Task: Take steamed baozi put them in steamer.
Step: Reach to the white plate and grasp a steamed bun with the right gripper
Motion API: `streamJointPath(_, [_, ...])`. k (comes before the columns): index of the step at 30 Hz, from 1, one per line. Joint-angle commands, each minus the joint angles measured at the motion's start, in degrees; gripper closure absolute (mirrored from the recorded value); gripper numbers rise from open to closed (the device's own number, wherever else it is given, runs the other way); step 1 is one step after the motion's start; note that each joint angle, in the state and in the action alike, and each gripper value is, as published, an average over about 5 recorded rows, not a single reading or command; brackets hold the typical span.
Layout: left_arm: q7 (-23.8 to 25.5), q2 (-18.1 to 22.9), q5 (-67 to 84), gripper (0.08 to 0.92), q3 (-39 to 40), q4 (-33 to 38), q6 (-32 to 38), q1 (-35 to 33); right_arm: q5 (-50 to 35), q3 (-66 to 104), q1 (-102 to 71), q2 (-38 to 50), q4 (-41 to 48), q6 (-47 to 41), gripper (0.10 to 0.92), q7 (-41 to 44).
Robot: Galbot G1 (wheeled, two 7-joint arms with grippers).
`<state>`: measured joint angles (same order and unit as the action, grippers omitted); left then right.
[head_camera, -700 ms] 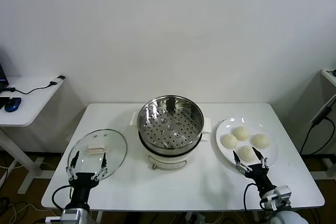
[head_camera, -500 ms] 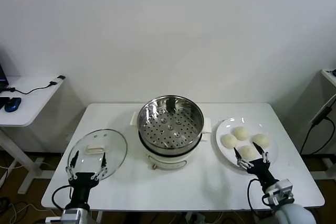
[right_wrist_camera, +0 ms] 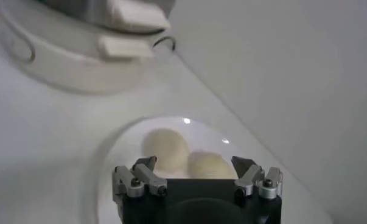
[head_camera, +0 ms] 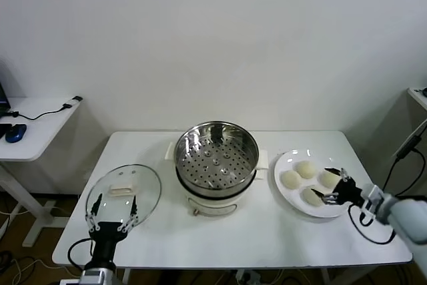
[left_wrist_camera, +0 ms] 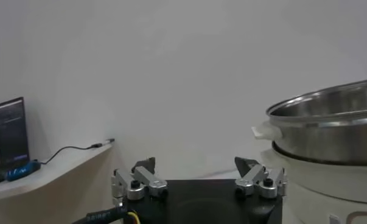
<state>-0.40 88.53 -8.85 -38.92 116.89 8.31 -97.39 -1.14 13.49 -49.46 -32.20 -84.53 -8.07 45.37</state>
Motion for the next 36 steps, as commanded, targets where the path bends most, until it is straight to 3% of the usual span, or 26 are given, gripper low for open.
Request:
streamJointPath(1, [-0.2, -0.2, 0.0, 0.177, 0.1, -0.1, 0.3, -0.2, 6.6, -24.5, 29.2, 9.9, 11.4, 1.3, 0.203, 15.6])
streamJointPath(7, [-0.2, -0.2, 0.1, 0.177, -0.2, -0.4, 0.1, -0.3, 12.1, -50.6, 56.4, 0.5, 25.9, 9.2, 0.203, 24.0])
streamJointPath(12, [-0.3, 0.0, 0.1, 0.177, -0.4, -1.0, -0.1, 0.0, 14.7, -59.9, 64.8, -8.6, 35.8, 12.2, 0.203, 26.4])
streamJointPath(23, [-0.3, 0.0, 0.1, 0.177, -1.1, -1.8, -1.0, 0.9, 19.8, -56.5, 60.9, -24.0, 50.3, 13.6, 0.203, 26.2])
streamJointPath(36, [-0.1, 0.0, 0.5, 0.177, -1.3, -2.3, -1.2, 0.9, 23.6, -50.8, 53.4, -30.3, 56.5, 13.8, 0.203, 25.4])
